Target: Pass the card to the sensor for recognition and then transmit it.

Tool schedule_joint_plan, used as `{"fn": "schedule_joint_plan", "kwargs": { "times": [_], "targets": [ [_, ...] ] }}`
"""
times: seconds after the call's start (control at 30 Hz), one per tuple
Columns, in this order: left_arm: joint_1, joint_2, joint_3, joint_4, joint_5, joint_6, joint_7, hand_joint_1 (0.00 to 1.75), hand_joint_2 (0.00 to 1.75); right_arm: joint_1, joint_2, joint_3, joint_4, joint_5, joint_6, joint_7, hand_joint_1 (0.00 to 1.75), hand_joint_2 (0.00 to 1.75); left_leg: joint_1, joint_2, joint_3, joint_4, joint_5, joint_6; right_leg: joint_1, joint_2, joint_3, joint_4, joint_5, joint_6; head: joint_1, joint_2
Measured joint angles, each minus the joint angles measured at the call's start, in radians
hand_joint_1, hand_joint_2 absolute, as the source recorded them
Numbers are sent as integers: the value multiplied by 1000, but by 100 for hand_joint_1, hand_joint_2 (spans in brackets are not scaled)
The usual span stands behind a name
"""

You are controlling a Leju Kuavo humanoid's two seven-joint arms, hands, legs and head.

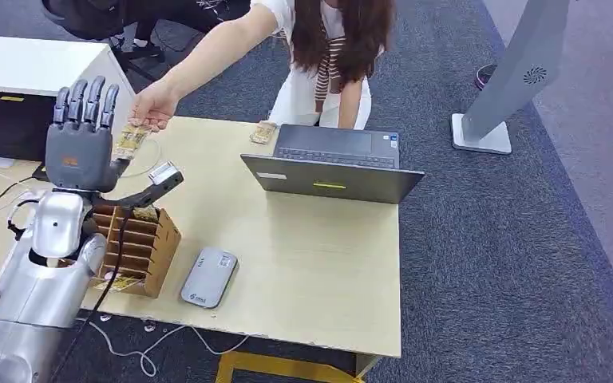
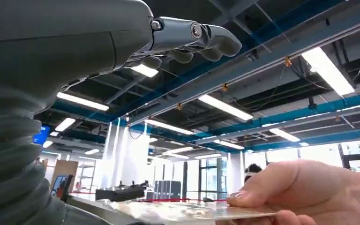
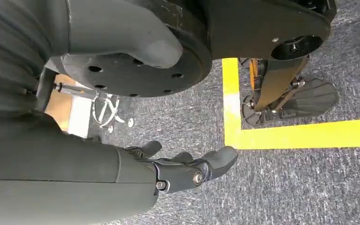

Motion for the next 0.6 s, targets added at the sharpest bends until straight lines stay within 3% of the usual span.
{"fn": "schedule_joint_plan", "kwargs": {
  "times": [0.27,0.3,0.6],
  "targets": [
    [2,-10,-22,3,-13,3,0,0,175,0,0,0,0,0,-2,0,0,175,0,0,0,0,0,0,0,0,0,0,0,0,0,0],
    [3,-13,-28,3,-18,4,0,175,175,0,0,0,0,0,-2,0,0,175,0,0,0,0,0,0,0,0,0,0,0,0,0,0],
    [16,-30,-87,3,-30,-13,-4,175,175,-1,0,0,0,4,0,0,0,175,0,0,0,0,0,0,0,0,0,0,0,0,0,0]
  ]
}}
